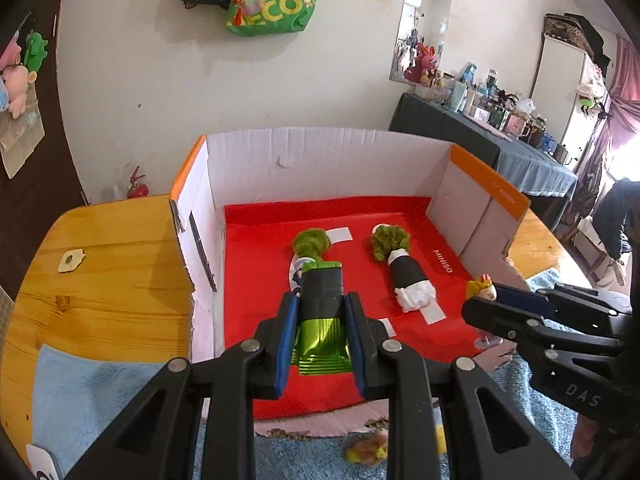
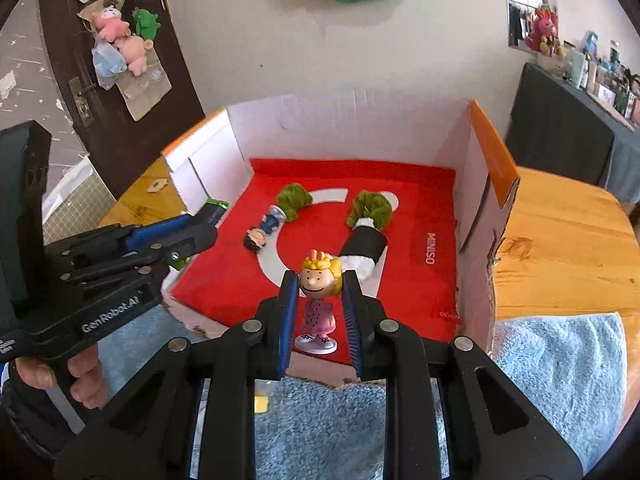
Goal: Organize objects
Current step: 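Carry the green foil item and the girl figure up into the box, then lower both items onto the red floor and open both tools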
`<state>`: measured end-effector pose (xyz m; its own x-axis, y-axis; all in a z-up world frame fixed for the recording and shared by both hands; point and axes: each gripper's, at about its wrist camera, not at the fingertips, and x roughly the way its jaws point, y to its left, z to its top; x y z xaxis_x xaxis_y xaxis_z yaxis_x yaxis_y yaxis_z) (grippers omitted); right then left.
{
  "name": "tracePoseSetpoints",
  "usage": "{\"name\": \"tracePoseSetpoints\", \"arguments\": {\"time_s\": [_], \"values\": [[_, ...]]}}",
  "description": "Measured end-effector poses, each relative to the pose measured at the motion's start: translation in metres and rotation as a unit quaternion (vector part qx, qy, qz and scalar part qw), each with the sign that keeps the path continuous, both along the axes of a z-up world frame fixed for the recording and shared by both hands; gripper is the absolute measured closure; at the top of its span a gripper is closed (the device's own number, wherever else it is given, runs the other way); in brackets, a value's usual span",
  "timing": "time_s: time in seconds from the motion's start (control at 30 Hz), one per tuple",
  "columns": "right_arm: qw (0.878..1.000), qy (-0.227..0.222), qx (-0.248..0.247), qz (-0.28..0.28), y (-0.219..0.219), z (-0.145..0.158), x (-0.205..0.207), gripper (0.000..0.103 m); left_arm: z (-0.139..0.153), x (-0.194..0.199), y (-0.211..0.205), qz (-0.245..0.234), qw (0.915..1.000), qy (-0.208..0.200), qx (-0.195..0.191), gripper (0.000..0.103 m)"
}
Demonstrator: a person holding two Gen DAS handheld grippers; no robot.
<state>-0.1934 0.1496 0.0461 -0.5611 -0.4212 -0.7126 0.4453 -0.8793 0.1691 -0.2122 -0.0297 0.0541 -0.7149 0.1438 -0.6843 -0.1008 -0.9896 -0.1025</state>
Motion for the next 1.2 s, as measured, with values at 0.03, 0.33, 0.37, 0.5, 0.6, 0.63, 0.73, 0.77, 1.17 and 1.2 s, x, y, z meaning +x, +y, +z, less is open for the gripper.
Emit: {"name": "tracePoseSetpoints", "arguments": {"time_s": [0.03, 0.33, 0.37, 0.5, 0.6, 0.63, 0.73, 0.77, 1.17, 1.2], "values": [[1.0, -0.004, 0.001, 0.0, 0.0, -0.003, -0.002, 0.082, -0.002, -0.001, 0.0, 0.0, 1.0, -0.003, 0.0, 0.078], [0.999, -0.039, 0.018, 0.004, -0.004, -0.024, -0.012, 0.082, -0.02, -0.011, 0.004, -0.008, 0.9996, -0.028, -0.007, 0.078], [0.999, -0.042, 0.019, 0.005, -0.005, -0.025, -0.013, 0.082, -0.021, -0.012, 0.004, -0.01, 0.9995, -0.03, -0.007, 0.078], [0.998, -0.051, 0.025, 0.007, -0.006, -0.032, -0.018, 0.082, -0.028, -0.017, 0.008, -0.017, 0.9989, -0.043, -0.012, 0.078], [0.998, -0.059, 0.031, 0.009, -0.007, -0.038, -0.022, 0.082, -0.034, -0.02, 0.01, -0.019, 0.9983, -0.053, -0.013, 0.078], [0.998, -0.06, 0.034, 0.01, -0.008, -0.038, -0.023, 0.082, -0.035, -0.021, 0.01, -0.02, 0.9982, -0.055, -0.013, 0.078], [0.997, -0.065, 0.038, 0.013, -0.01, -0.04, -0.025, 0.082, -0.037, -0.024, 0.01, -0.02, 0.9978, -0.062, -0.009, 0.078], [0.997, -0.066, 0.04, 0.013, -0.011, -0.041, -0.026, 0.082, -0.038, -0.025, 0.01, -0.02, 0.9977, -0.064, -0.01, 0.078], [0.997, -0.069, 0.047, 0.004, -0.013, -0.042, -0.039, 0.082, -0.049, -0.043, 0.008, -0.015, 0.9961, -0.086, -0.007, 0.078], [0.997, -0.069, 0.047, 0.002, -0.013, -0.042, -0.041, 0.082, -0.049, -0.044, 0.008, -0.014, 0.9962, -0.086, -0.007, 0.078]]}}
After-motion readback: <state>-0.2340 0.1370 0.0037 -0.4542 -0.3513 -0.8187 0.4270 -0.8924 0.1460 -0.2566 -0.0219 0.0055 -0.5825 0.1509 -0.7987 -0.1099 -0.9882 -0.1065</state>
